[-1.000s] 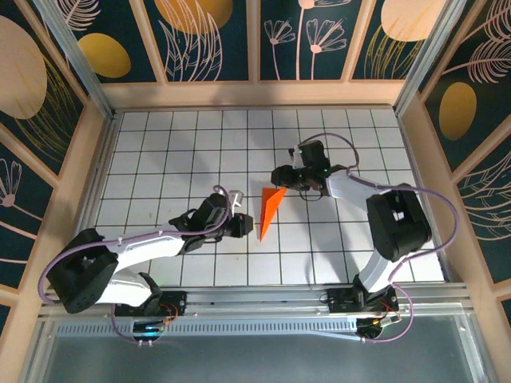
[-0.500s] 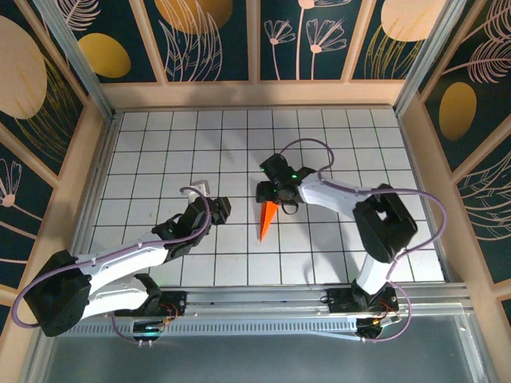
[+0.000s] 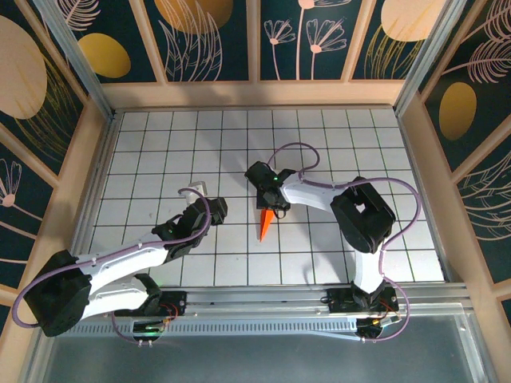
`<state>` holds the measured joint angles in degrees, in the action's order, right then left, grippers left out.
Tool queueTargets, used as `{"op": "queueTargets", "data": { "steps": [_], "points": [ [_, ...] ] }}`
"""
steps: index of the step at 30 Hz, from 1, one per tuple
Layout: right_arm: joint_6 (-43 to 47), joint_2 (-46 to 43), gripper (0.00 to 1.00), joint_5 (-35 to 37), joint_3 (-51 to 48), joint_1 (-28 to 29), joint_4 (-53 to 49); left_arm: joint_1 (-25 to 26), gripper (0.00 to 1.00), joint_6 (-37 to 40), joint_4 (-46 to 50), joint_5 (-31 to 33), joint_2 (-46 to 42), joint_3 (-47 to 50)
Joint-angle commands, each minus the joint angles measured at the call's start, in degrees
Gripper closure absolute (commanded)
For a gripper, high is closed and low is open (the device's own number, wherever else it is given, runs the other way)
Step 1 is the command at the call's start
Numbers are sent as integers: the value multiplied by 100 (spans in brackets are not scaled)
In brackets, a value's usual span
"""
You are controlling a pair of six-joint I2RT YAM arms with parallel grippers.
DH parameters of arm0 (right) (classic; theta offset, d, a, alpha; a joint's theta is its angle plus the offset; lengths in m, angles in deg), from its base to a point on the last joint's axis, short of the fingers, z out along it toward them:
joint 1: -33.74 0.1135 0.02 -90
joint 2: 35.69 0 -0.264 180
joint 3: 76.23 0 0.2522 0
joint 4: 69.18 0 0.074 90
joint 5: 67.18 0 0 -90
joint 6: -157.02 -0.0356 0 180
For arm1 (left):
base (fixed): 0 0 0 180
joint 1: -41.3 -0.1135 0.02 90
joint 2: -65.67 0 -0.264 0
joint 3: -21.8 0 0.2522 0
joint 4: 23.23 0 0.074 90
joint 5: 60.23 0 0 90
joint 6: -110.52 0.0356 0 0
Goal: Fold a paper plane with a square sheet of paper (fold left side to right side)
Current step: Turn over the paper plane at the center of the table.
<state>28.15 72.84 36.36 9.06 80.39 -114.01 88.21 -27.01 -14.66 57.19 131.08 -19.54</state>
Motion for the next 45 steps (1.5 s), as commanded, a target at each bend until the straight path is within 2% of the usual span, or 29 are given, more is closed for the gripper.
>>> {"op": "queueTargets", "data": {
  "steps": [1, 9, 14, 21, 24, 28, 29, 32, 33, 36, 45],
  "points": [
    [-129, -146, 54, 197, -36, 10, -197, -25, 45, 129, 89, 104, 31, 26],
    [-170, -481, 85, 237, -146, 10, -237, -31, 45, 78, 202, 267, -51, -72],
    [-145, -904, 100, 315, -359, -3, -130, -58, 42, 14, 281, 487, -245, -145],
    [296, -1667, 100, 246, -633, -273, 315, -108, 35, -62, 363, 646, -399, -213],
    [595, -2105, 100, -105, -931, -657, 733, -155, 30, -161, 344, 625, -407, -222],
    [962, -2631, 100, -908, -1451, -1457, 1287, -222, 25, -329, 300, 543, -389, -240],
    [1064, -2734, 100, -1059, -1575, -1492, 1425, -243, 24, -360, 291, 521, -380, -253],
    [1352, -2781, 100, -1231, -1684, -1865, 1550, -294, 21, -432, 315, 521, -355, -300],
    [1432, -2719, 100, -1231, -1654, -1874, 1523, -309, 21, -456, 324, 519, -353, -310],
    [1555, -2432, 100, -1960, -1535, -1849, 1659, -357, 17, -524, 330, 538, -353, -319],
    [1064, -1805, 100, -3898, -1676, -1385, 3354, -494, 14, -620, 439, 425, -393, -398]
  ]
}}
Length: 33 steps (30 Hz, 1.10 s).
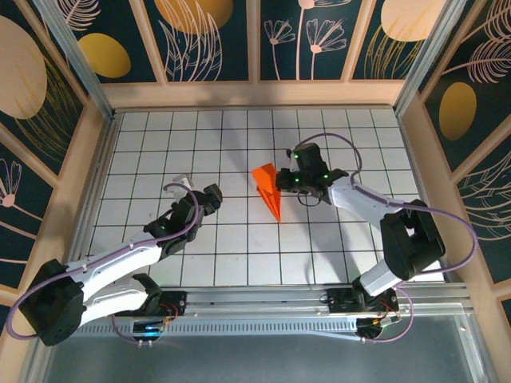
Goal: Fold a paper plane with a square sheet of paper (fold left side to right side)
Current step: Turn over the paper plane at the center of the table.
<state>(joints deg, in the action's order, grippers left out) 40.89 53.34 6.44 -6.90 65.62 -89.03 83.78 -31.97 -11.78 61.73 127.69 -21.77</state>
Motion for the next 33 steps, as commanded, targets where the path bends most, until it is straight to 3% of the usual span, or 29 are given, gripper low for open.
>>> {"op": "queueTargets", "data": {
  "steps": [1, 9, 18, 33],
  "points": [
    [-345, 203, 100, -1095, -157, 118, 1093, -57, 14, -130, 160, -40, -66, -173],
    [-1344, 618, 100, -2039, -804, 223, 2943, -113, 13, -244, 125, -149, -120, -87],
    [-1879, 1605, 100, -2206, -946, 443, 3846, -128, 12, -259, 195, -142, -113, -69],
    [-1365, 1914, 100, -1291, -894, 372, 2895, -141, 12, -236, 204, -135, -41, -25]
  ]
}}
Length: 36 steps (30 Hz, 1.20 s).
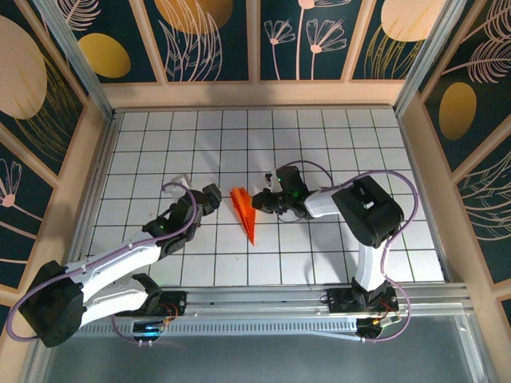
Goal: Fold a paper plane with a square sheet of paper (fold left side to right side)
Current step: Turn over the paper plane at the center of the table.
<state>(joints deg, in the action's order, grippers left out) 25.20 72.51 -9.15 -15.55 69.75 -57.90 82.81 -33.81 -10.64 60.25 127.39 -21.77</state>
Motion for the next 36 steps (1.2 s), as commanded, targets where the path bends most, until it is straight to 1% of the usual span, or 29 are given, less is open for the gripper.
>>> {"op": "queueTargets", "data": {
  "steps": [1, 4, 9, 13, 18, 23, 25, 27, 30, 34, 36],
  "points": [
    [209, -18, 100, 293, -48, -52, -223, -40, 12, -52, 91, 13, 7, -31],
    [249, -91, 99, 331, -89, -47, -240, -39, 12, -47, 82, -15, 59, -48],
    [309, -202, 92, 349, -144, -45, -246, -47, 11, -52, 56, -67, 124, -52],
    [388, -284, 88, 356, -139, -42, -301, -44, 11, -72, -10, -151, 180, -67],
    [540, -438, 81, 492, -135, -41, -519, -45, 11, -75, -90, -224, 296, -98],
    [715, -632, 69, 683, -74, -46, -861, -51, 11, -52, -95, -258, 403, -156],
    [826, -739, 64, 859, -27, -39, -1097, -55, 11, -34, -94, -245, 420, -166],
    [947, -880, 56, 1034, 30, -35, -1370, -47, 11, -36, -94, -223, 403, -166],
    [1199, -1117, 47, 1308, 208, 1, -2015, -53, 10, -19, -112, -211, 360, -143],
    [1694, -1398, 40, 1620, 537, 159, -3073, -63, 10, 7, -211, -169, 257, -16],
    [1838, -1549, 37, 1750, 667, 239, -3514, -65, 8, 18, -314, -162, 178, 96]
  ]
}}
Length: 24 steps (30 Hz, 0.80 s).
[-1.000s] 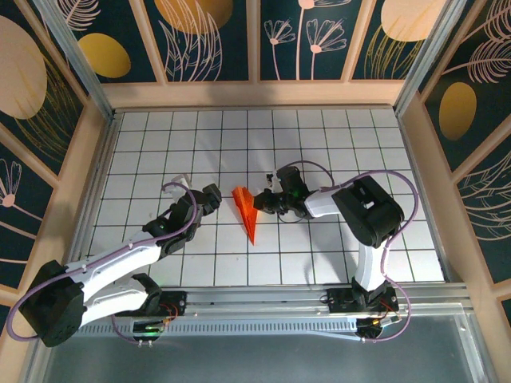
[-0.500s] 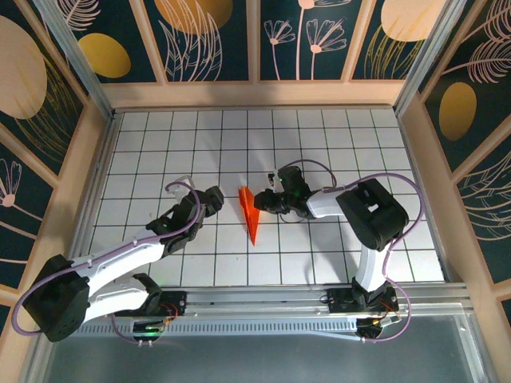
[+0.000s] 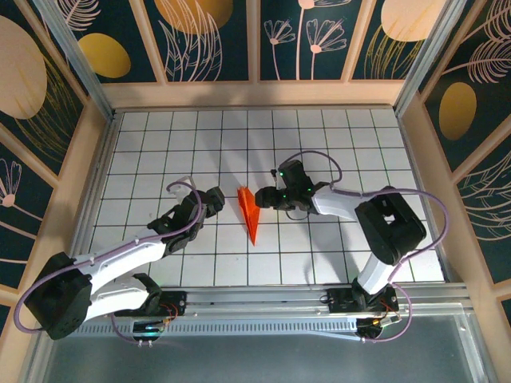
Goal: Fold a paper plane with a square sheet of paper (fold left side to right side)
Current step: Turn over the paper plane at the center of the table, then pick up the paper plane at the center of the table.
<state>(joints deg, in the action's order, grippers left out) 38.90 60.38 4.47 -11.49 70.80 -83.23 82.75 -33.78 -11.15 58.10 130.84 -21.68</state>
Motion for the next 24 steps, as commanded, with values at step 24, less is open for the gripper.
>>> {"op": "queueTargets", "data": {
  "steps": [24],
  "points": [
    [37, 517, 37, 510, 1428, 1051, -2207, -67, 2, -4, -751, -317, -1310, 1410]
  ]
}}
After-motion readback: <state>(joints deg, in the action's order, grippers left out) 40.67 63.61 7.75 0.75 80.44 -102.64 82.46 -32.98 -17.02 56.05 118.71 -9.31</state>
